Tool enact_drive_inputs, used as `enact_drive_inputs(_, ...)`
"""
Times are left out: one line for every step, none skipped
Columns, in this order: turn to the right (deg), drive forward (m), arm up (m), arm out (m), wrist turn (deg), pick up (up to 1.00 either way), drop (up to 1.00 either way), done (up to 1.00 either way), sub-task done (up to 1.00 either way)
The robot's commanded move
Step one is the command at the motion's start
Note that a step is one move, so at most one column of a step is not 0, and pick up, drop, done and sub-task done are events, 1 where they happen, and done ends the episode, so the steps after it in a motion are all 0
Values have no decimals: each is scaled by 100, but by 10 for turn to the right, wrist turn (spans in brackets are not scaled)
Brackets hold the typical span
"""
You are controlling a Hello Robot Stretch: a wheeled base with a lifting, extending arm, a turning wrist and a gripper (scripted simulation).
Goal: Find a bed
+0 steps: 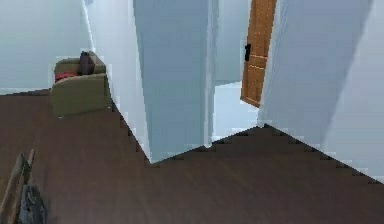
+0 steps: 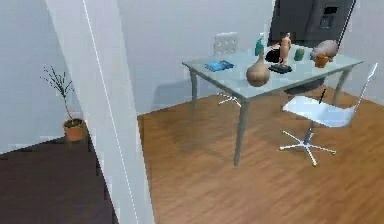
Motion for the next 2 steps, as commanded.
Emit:
enact_drive_inputs(0, 55, 0, 0, 0, 0, 0, 0, 0)
enact_drive_inputs(300, 0, 0, 0, 0, 0, 0, 0, 0)
